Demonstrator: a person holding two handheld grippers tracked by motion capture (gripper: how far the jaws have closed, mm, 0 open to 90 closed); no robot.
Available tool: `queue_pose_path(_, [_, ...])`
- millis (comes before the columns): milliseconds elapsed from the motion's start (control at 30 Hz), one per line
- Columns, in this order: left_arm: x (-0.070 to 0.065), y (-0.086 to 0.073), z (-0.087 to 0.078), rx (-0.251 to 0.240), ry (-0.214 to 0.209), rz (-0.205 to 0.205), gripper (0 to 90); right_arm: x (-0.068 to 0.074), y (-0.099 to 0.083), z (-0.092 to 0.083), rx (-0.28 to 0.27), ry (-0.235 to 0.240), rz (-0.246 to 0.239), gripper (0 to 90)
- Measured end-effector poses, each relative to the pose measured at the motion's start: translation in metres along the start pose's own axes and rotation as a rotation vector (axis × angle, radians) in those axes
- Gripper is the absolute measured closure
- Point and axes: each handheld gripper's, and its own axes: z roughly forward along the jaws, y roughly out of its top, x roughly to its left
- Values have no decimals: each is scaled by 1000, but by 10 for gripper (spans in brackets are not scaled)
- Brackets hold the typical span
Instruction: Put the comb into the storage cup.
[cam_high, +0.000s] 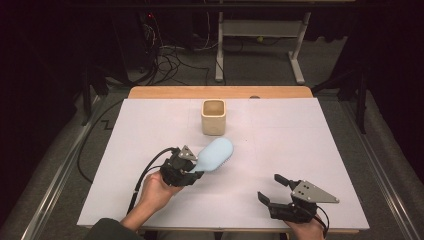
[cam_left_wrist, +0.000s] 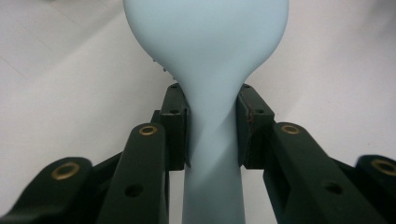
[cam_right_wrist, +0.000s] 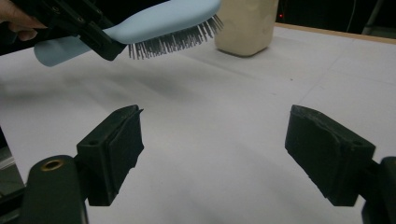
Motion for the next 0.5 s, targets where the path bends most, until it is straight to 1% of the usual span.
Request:
queue_pose_path(133, [-1, 1, 0, -1, -2, 4, 688, 4, 2, 6, 1, 31, 7, 197])
queue_pose_path(200, [-2, 1, 0, -4, -4, 0, 688, 5, 2, 8, -4, 44, 13, 196])
queue_pose_path(367, [-6, 4, 1, -4, -8, 12, 688, 8, 3, 15, 10, 74, 25, 189])
queue_pose_path(500, [-9, 6, 3, -4, -13, 22, 688, 11, 4, 19, 13, 80, 31, 169])
